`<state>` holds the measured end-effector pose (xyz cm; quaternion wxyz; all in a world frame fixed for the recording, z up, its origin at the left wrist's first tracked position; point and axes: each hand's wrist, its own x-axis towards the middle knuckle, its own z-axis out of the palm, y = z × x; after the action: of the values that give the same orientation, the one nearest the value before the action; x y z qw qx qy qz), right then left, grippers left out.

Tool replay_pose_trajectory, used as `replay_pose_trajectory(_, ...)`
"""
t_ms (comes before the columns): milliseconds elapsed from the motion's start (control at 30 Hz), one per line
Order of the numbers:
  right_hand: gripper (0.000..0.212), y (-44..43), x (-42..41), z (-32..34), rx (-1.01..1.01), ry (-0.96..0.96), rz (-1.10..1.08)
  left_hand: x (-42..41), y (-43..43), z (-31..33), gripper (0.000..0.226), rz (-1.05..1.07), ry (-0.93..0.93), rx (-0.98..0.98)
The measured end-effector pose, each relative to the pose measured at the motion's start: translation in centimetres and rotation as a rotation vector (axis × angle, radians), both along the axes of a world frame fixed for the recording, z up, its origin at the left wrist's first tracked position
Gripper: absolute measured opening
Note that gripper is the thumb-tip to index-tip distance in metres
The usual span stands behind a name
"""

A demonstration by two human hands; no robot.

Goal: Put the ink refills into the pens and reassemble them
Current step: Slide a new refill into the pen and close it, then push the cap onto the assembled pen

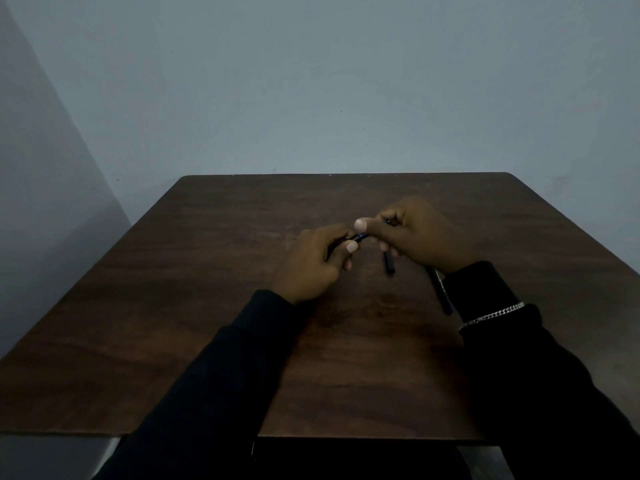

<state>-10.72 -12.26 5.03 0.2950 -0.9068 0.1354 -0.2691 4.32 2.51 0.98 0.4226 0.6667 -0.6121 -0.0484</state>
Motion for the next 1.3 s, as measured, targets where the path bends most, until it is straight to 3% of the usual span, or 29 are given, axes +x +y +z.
replay_pose_trajectory(133, 0.059, -0.11, 0.01, -0.17, -0.006, -0.027, -0.022, -0.21, 0.00, 0.12, 0.020, -0.005, -0.004, -0.001)
replay_pose_trajectory(367, 0.024, -0.61, -0.35, 0.15, 0.264, 0.009, 0.109, -0.14, 0.08, 0.36, 0.020, 0.020, 0.017, 0.023)
replay_pose_trajectory(567, 0.006, -0.55, -0.32, 0.24, 0.216, -0.010, 0.092, -0.32, 0.24, 0.49, 0.020, 0.009, 0.002, -0.001)
replay_pose_trajectory(700, 0.034, -0.20, -0.24, 0.26, 0.043, 0.007, 0.033, -0.30, 0.19, 0.32, 0.019, 0.018, 0.018, 0.003)
replay_pose_trajectory(800, 0.044, -0.28, -0.36, 0.24, 0.030, 0.016, 0.011, -0.31, 0.17, 0.29, 0.019, 0.013, 0.017, -0.011)
replay_pose_trajectory(1033, 0.016, -0.59, -0.55, 0.31, 0.172, 0.009, 0.082, -0.13, 0.03, 0.23, 0.019, 0.030, 0.016, 0.012)
replay_pose_trajectory(1300, 0.003, 0.08, -0.43, 0.68, -0.023, 0.021, 0.014, -0.22, -0.01, 0.27, 0.017, 0.015, -0.025, 0.035)
